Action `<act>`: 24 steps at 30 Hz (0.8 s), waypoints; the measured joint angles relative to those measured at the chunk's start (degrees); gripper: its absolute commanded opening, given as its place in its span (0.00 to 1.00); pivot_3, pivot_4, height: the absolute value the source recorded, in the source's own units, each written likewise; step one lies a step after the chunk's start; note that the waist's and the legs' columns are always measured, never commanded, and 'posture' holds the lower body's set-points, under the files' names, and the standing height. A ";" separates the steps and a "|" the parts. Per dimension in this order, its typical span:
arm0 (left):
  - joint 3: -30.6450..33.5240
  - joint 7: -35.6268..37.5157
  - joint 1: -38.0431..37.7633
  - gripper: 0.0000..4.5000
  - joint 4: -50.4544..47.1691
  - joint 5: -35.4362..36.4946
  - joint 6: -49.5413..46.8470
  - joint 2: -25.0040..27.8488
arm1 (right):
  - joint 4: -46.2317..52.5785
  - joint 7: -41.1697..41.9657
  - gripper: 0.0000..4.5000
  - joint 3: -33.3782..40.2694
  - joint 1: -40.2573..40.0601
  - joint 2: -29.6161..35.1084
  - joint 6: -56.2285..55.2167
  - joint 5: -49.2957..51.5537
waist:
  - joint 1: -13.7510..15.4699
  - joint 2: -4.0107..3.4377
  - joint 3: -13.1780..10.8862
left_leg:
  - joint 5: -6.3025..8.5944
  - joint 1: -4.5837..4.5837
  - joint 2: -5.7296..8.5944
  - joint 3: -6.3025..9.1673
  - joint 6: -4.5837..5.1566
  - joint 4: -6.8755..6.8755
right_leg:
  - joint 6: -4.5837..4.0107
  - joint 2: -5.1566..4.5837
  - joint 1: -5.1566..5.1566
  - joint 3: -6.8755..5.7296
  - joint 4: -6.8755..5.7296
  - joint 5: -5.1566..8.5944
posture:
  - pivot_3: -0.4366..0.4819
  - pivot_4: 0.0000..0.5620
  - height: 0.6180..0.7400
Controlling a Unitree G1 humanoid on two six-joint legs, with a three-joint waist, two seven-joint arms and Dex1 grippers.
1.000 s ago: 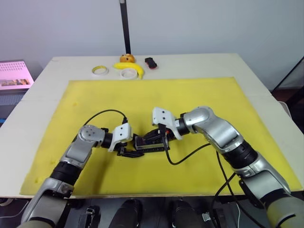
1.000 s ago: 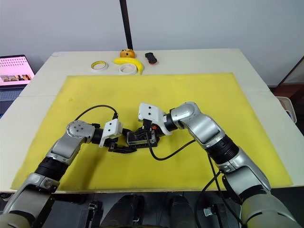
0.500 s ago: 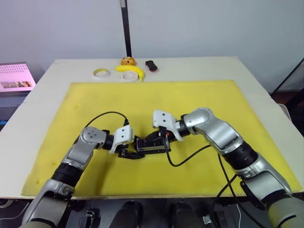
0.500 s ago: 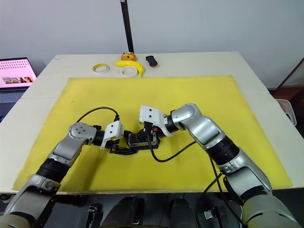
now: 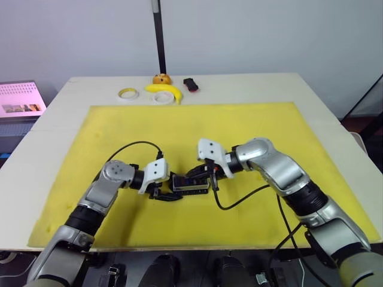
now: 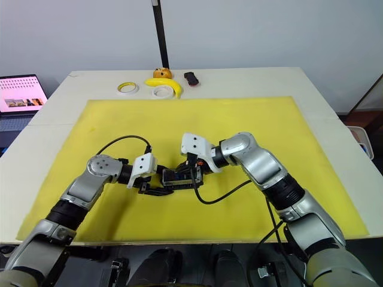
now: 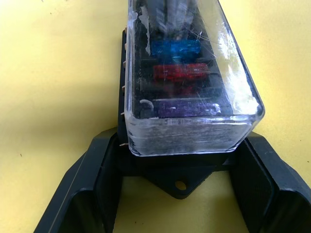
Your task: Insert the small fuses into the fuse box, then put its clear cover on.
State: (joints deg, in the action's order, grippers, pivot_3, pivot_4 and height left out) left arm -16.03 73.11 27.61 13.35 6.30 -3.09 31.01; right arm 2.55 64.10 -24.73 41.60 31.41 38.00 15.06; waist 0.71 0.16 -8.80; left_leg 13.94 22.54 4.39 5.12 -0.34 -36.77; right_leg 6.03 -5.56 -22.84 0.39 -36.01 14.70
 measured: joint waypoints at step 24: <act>2.44 0.08 -1.15 0.99 -5.90 2.34 -5.05 6.42 | 15.43 1.13 0.00 14.35 -3.78 19.52 6.13 7.59 | -0.61 0.12 -0.99 | -0.04 1.05 -0.06 -0.07 -0.01 0.02 | 0.17 0.03 -0.89 0.03 -0.03 -0.17 | 0.48 0.27 1.00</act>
State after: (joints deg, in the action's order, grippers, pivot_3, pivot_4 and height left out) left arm -13.59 73.19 26.46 7.45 8.64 -8.13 37.43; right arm 17.98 65.24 -10.38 37.82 50.93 44.13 22.65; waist 0.10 0.28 -9.79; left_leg 13.90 23.59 4.32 5.06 -0.36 -36.75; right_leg 6.19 -5.53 -23.73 0.42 -36.04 14.53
